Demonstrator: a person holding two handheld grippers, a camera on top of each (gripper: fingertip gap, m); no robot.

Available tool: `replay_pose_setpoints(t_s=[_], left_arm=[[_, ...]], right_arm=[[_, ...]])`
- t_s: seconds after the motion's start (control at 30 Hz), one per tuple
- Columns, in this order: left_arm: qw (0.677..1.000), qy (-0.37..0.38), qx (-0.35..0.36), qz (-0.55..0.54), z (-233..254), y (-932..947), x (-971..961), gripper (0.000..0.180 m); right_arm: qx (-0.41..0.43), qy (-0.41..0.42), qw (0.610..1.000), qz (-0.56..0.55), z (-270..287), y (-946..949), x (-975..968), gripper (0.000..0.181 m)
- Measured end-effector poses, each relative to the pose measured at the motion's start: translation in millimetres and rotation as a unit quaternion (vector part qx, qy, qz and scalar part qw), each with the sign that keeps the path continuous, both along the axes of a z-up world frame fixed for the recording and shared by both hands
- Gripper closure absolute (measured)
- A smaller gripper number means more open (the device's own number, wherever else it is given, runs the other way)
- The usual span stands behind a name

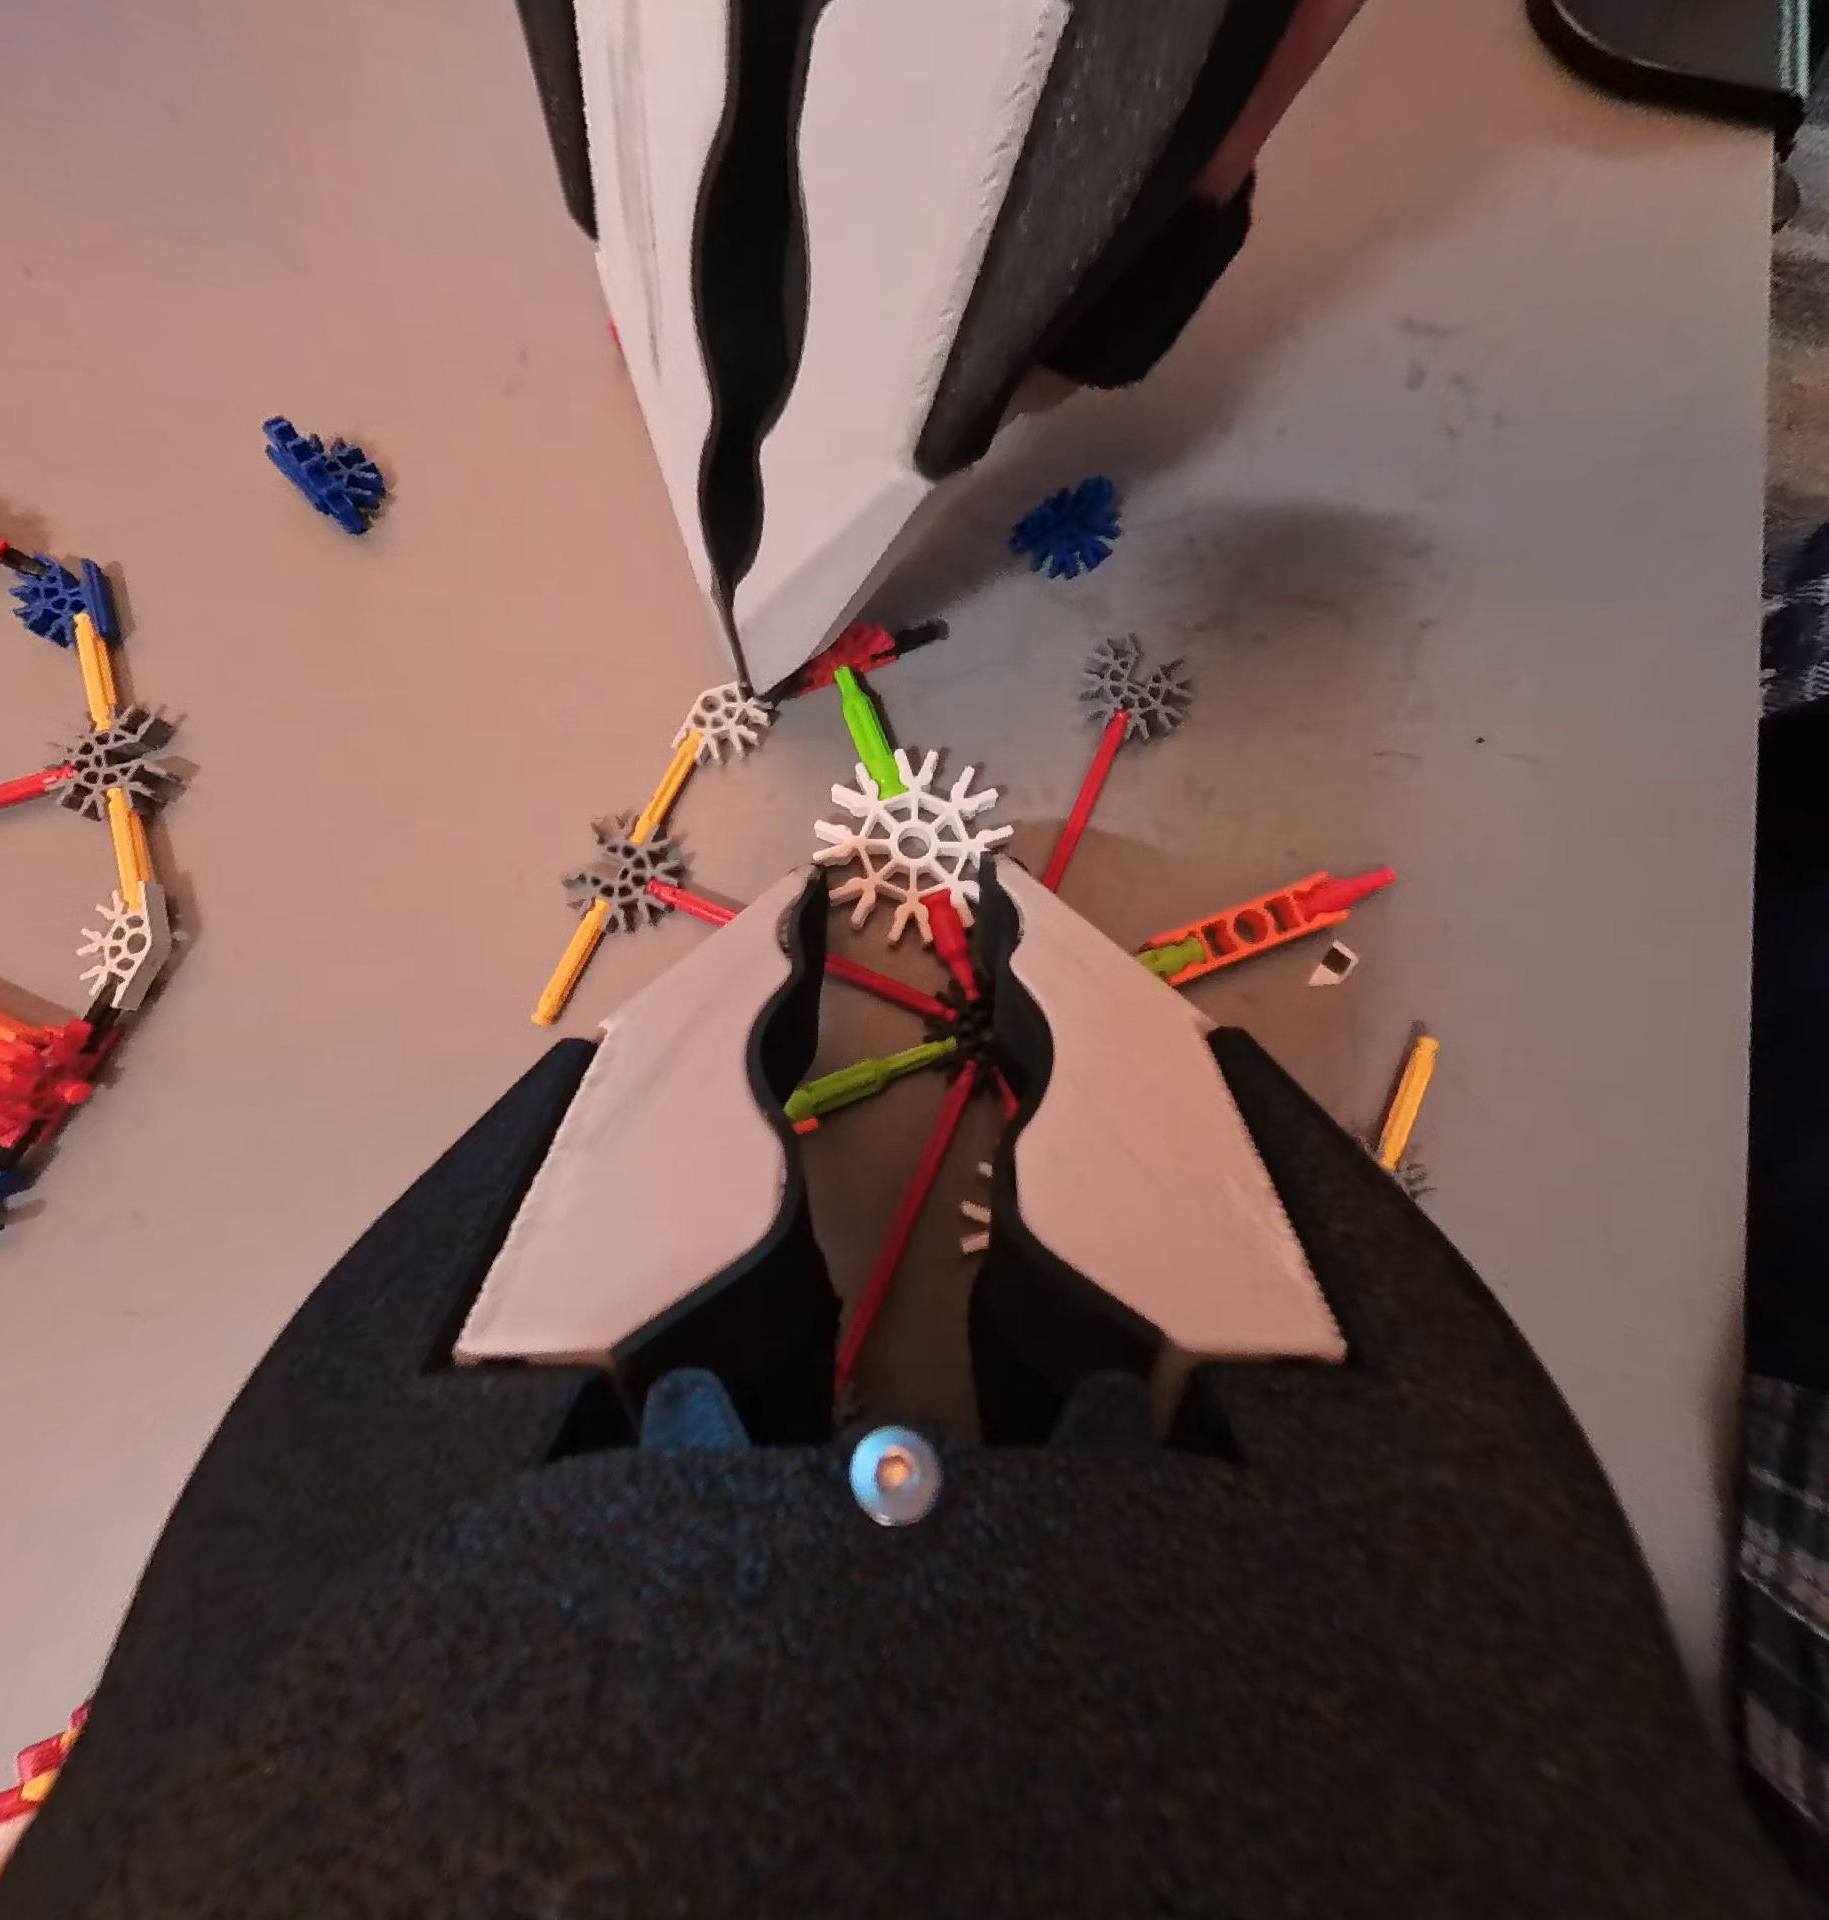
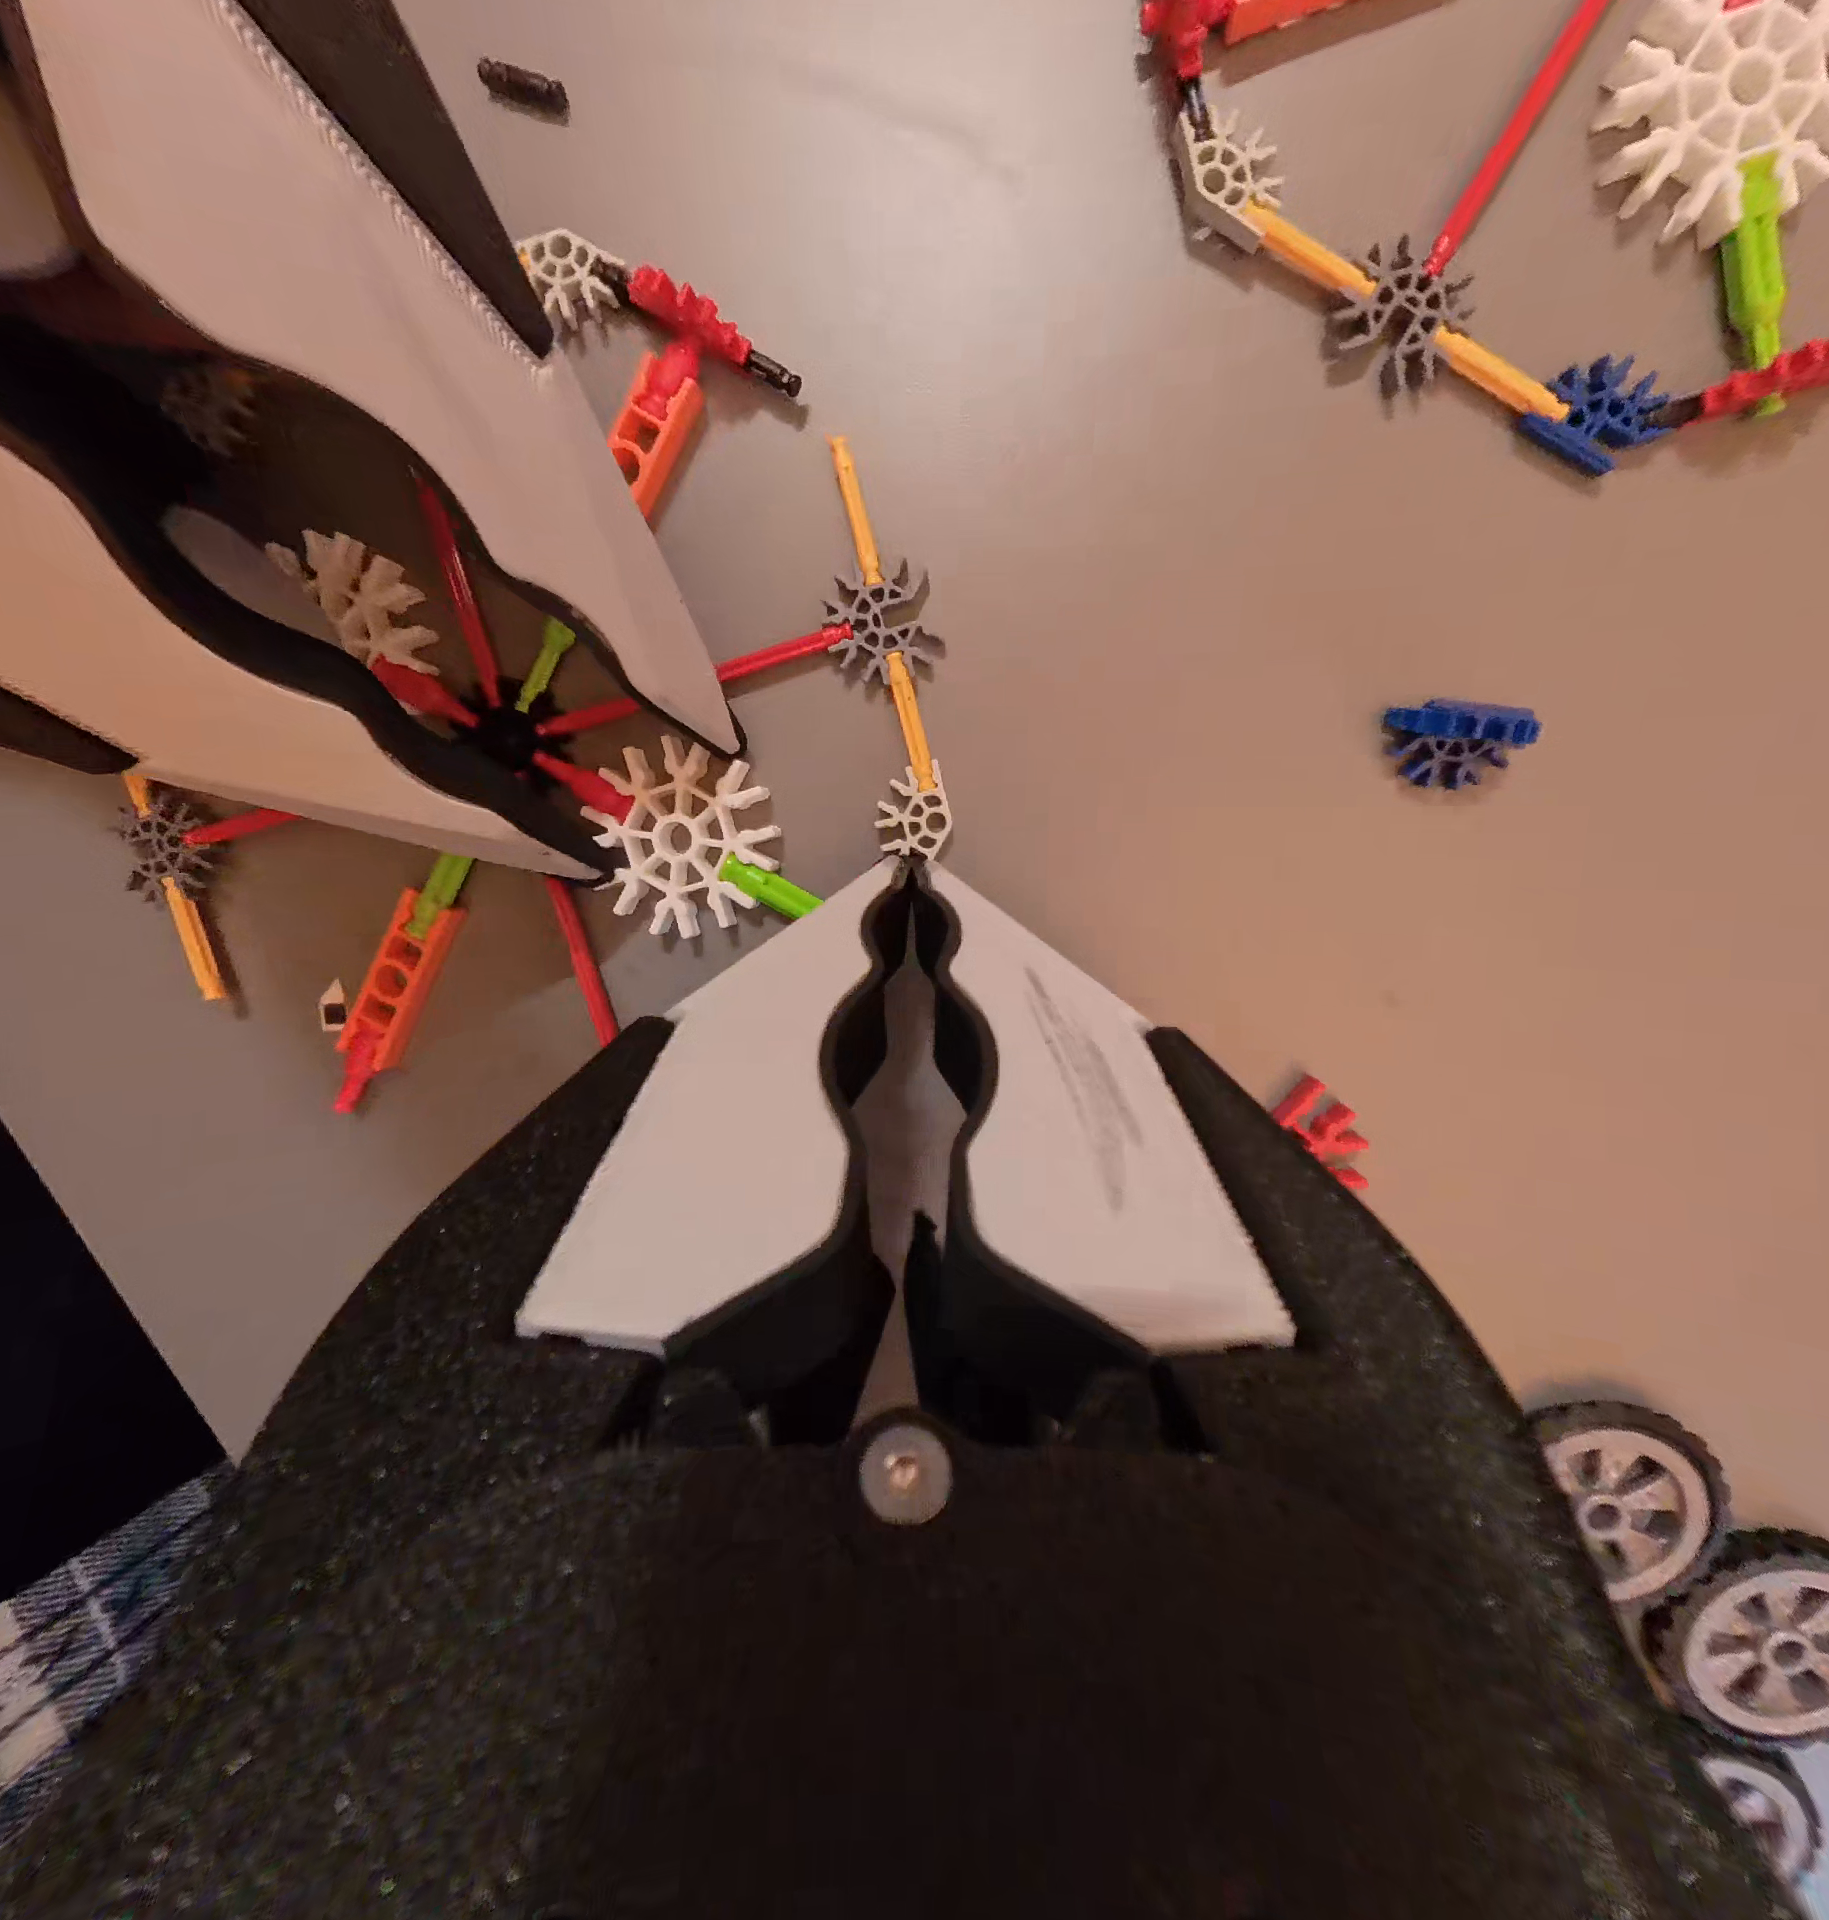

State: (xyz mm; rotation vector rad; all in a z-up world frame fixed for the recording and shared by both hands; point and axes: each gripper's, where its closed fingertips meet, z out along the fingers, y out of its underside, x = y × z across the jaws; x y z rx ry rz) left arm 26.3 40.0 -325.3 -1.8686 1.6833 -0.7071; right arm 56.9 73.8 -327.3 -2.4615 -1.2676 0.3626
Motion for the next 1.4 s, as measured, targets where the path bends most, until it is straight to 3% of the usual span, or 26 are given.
replay_pose_setpoints(t_s=[0.13,0.2,0.4,0.57,1.03,1.4], left_arm=[[1.000,0.005,0.010,0.012,0.4,8.4,-1.7,0.153],[1.000,0.010,0.018,0.023,0.7,14.4,-2.8,0.153],[0.999,0.014,0.021,0.043,1.4,24.1,-4.0,0.151],[0.999,-0.007,-0.001,0.052,11.9,22.5,-7.7,0.140],[0.994,0.005,0.012,0.107,27.5,22.3,-44.7,0.141],[0.992,0.013,0.002,0.123,23.5,9.3,-60.4,0.141]], right_arm=[[0.018,-0.015,1.000,-0.005,3.4,10.4,2.9,0.181],[0.031,0.026,0.998,-0.041,17.8,14.1,9.4,0.180],[0.042,0.058,0.993,-0.092,36.0,-13.1,42.2,0.160],[0.021,0.054,0.994,-0.090,16.4,-44.5,48.2,0.160],[0.043,0.064,0.992,-0.103,2.7,-52.0,57.6,0.178],[0.050,0.075,0.990,-0.108,2.7,-56.3,59.0,0.162]])
